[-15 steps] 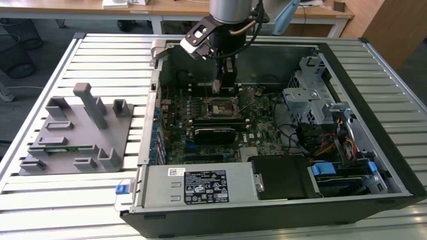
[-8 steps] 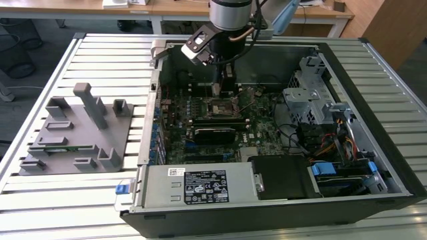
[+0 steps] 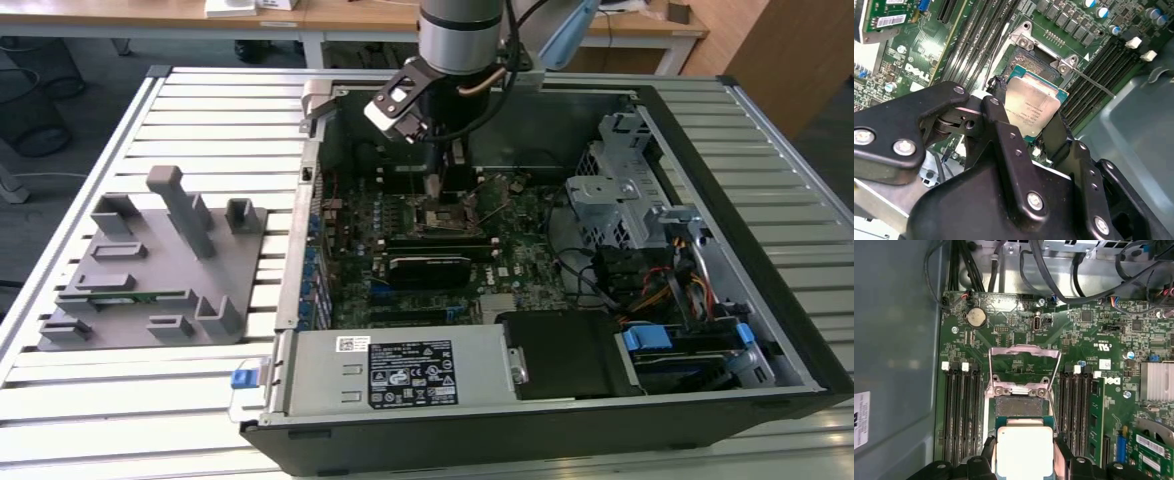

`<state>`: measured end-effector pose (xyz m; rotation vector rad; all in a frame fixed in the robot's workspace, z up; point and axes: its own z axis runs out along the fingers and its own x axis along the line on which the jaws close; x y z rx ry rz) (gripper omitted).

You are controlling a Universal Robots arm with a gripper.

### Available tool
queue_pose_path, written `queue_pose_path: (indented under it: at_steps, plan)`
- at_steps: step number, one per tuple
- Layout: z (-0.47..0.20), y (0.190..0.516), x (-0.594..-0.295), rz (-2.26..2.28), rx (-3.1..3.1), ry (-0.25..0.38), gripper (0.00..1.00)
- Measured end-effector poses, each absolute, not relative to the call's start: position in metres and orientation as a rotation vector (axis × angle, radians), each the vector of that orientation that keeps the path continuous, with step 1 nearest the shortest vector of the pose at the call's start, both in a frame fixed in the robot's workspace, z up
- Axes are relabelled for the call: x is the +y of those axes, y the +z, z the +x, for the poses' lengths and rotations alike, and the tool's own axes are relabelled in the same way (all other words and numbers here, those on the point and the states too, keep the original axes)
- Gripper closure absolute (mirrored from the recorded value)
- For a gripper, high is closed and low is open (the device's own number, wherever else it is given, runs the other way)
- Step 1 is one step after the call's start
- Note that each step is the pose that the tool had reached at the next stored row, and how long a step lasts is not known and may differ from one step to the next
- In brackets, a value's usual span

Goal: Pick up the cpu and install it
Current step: 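Place the cpu into insertion slot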

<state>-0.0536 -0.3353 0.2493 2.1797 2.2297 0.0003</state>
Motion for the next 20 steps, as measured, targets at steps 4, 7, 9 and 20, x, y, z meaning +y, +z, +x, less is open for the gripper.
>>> queue_pose_path:
  at_steps: [4,7,9,20]
  plan:
    - [-0.053,0.243,-0.335,2.18,2.23,0.001,0.46]
    - [-0.052,0.239,-0.335,2.183,2.227,0.0,0.46]
    - [-0.051,0.236,-0.335,2.189,2.221,0.0,0.46]
    - [-0.051,0.217,-0.335,2.192,2.218,0.0,0.46]
